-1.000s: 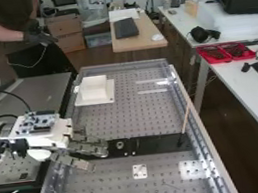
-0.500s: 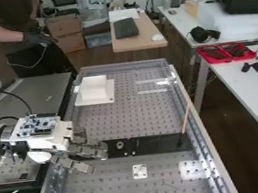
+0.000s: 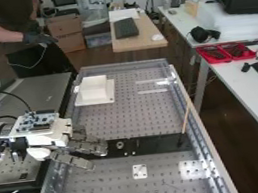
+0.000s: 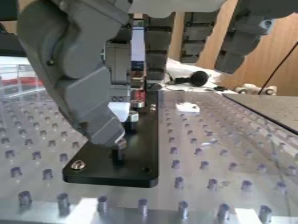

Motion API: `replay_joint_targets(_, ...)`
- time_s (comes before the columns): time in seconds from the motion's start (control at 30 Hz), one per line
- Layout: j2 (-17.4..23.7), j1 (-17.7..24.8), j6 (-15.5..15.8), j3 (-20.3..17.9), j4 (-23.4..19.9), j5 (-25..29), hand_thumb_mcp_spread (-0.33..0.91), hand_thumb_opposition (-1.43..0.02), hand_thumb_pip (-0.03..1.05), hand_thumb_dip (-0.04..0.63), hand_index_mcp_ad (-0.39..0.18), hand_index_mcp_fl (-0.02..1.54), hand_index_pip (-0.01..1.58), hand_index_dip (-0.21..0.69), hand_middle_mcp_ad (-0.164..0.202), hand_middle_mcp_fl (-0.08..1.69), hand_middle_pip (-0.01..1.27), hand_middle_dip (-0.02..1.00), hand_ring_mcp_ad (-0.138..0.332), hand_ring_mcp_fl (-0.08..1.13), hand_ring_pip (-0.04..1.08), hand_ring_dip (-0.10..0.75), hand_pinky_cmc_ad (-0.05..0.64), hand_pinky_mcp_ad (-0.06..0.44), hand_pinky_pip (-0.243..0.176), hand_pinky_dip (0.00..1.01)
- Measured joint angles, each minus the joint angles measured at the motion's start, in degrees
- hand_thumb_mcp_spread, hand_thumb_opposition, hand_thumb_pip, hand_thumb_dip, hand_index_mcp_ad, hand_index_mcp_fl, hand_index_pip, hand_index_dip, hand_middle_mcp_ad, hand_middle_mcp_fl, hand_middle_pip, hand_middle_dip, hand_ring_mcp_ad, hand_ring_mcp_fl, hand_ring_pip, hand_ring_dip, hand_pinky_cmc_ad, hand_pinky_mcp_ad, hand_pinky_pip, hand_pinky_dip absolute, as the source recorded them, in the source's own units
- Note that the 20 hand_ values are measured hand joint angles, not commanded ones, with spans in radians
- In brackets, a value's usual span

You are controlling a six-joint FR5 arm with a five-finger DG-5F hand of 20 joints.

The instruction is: Grab the smaller nut and place it in the white container

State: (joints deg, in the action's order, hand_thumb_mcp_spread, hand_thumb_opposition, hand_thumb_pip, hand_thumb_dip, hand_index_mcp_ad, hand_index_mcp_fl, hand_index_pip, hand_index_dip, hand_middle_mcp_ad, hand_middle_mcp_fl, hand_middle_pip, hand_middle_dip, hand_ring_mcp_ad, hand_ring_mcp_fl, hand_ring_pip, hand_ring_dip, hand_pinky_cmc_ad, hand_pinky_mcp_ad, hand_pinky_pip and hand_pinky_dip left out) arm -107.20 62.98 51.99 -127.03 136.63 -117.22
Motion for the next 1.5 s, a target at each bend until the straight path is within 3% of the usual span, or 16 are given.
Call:
replay_joint_targets(0.3, -0.04, -0.22, 1.22, -0.04, 0.24, -0.06, 0.44, -0.93, 0.70, 0.283, -0.157, 0.17, 1.38, 0.347, 0.024, 0.20, 0.12, 0.25, 0.101, 0.00, 0.10, 0.126, 0.318, 0.260, 0.021, 0.14)
replay_joint_targets(0.77, -1.20, -0.15, -0.68, 0.16, -0.13, 0.75, 0.43, -0.93, 0.70, 0.283, -0.152, 0.16, 1.38, 0.340, 0.024, 0.20, 0.12, 0.25, 0.101, 0.00, 0.10, 0.126, 0.316, 0.260, 0.021, 0.14)
replay_joint_targets(1.5, -1.69, -0.22, -0.46, 0.31, 0.01, 0.90, 0.43, -0.93, 0.70, 0.283, -0.152, 0.21, 1.38, 0.330, 0.028, 0.20, 0.12, 0.25, 0.101, 0.00, 0.10, 0.126, 0.316, 0.260, 0.021, 0.14)
